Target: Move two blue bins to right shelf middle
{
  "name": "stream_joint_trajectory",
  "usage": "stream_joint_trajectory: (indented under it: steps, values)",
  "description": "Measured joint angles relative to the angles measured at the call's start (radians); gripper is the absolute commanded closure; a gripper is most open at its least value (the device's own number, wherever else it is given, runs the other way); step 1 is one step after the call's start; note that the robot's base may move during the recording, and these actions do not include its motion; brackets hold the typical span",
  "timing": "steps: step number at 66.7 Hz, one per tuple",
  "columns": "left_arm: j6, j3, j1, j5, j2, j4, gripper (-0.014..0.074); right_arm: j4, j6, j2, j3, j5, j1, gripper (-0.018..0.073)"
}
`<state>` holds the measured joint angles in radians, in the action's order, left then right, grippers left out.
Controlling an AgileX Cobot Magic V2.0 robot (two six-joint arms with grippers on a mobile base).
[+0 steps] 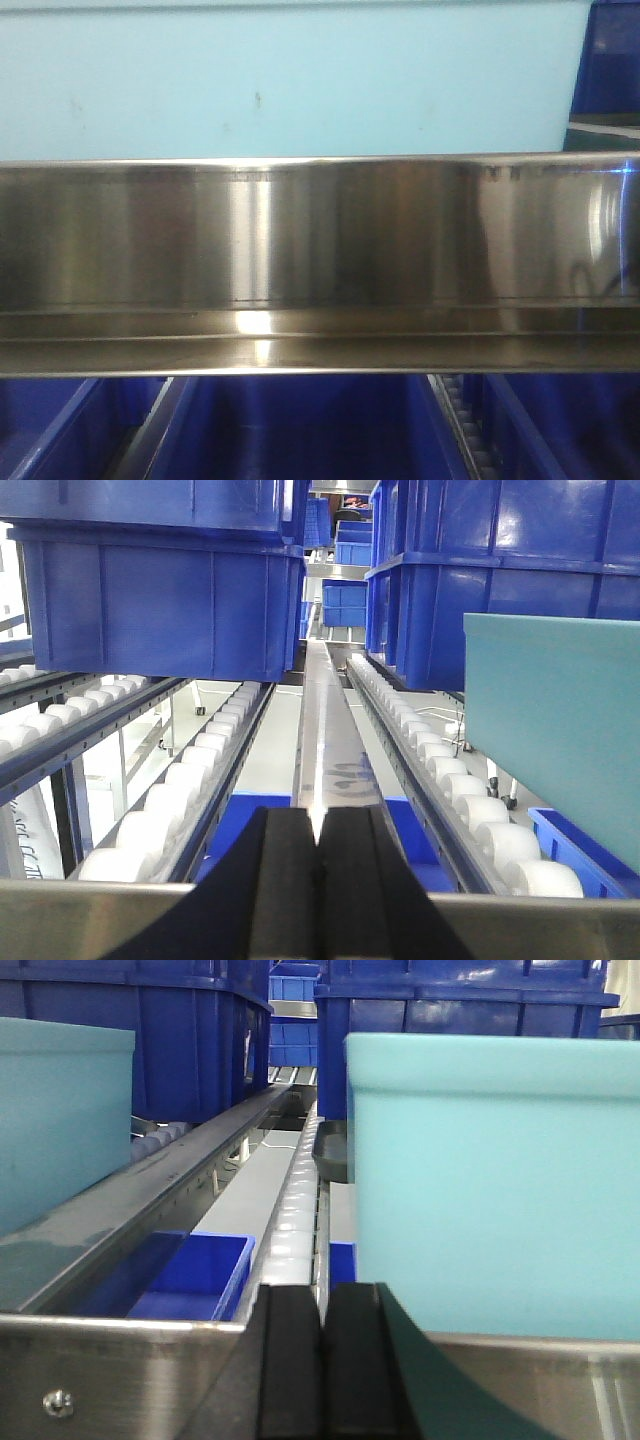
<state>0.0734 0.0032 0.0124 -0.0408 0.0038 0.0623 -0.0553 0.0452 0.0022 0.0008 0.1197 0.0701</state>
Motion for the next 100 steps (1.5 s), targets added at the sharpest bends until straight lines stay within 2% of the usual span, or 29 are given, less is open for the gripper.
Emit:
stream_joint_trajectory:
  steps: [49,71,84,91,100]
  values:
    - [0.000,0.000,0.000,0.005,0.000,0.000,0.0707,0.000,0.000,0.000,0.000,0.000,0.000,0.0721]
    - [0.000,0.000,0.000,0.078,0.000,0.000,0.0707,0.000,0.000,0.000,0.000,-0.043,0.000,0.0721]
    - [0.000,-0.003,0.000,0.219,0.000,-0.019,0.0707,0.000,0.000,0.000,-0.001,-0.194,0.000,0.0721]
    - [0.000,-0.072,0.000,0.186,-0.002,-0.024,0.0707,0.000,0.000,0.000,-0.058,-0.191,0.000,0.0721]
    - [0.000,-0.231,0.000,0.041,-0.002,-0.026,0.0699,0.000,0.000,-0.002,-0.228,-0.102,0.000,0.0721]
